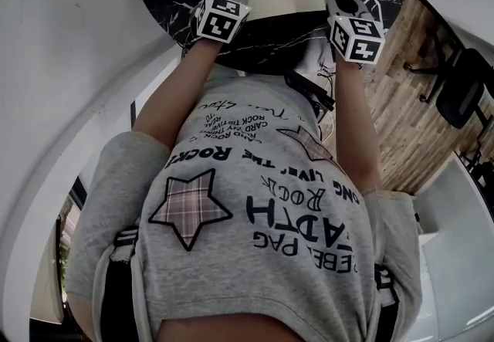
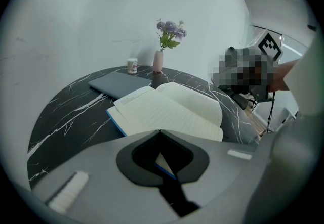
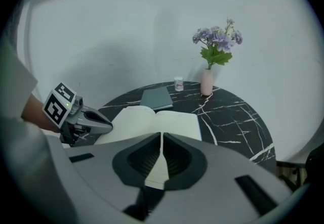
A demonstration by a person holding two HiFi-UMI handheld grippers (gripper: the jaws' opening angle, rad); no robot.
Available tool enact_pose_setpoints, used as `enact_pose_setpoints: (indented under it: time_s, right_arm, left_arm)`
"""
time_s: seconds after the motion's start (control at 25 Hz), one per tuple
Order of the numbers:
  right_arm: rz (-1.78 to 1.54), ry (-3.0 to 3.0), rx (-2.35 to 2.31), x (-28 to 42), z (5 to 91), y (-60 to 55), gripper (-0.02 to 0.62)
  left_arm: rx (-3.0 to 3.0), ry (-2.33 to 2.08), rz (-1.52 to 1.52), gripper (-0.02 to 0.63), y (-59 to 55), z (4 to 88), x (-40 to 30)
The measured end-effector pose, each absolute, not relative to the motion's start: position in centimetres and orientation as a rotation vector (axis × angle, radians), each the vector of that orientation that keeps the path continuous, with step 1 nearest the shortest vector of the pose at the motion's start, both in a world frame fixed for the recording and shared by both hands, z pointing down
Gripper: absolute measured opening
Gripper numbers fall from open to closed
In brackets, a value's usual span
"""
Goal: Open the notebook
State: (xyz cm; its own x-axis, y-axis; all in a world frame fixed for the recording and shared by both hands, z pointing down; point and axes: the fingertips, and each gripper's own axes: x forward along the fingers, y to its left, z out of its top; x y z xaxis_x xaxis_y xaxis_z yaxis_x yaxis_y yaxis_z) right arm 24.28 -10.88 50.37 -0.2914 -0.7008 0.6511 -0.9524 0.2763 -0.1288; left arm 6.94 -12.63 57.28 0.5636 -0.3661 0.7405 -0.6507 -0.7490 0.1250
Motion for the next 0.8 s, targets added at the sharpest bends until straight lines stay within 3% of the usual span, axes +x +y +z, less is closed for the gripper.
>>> enact_pose_setpoints:
  time_s: [0.8]
  right_arm:
    - [0.567, -2.312, 1.617, 23.4, 44.6, -11.0, 0.014]
  left_arm:
    - [2.419, -0.856, 0.965, 0.009, -12.8, 56.0, 7.0]
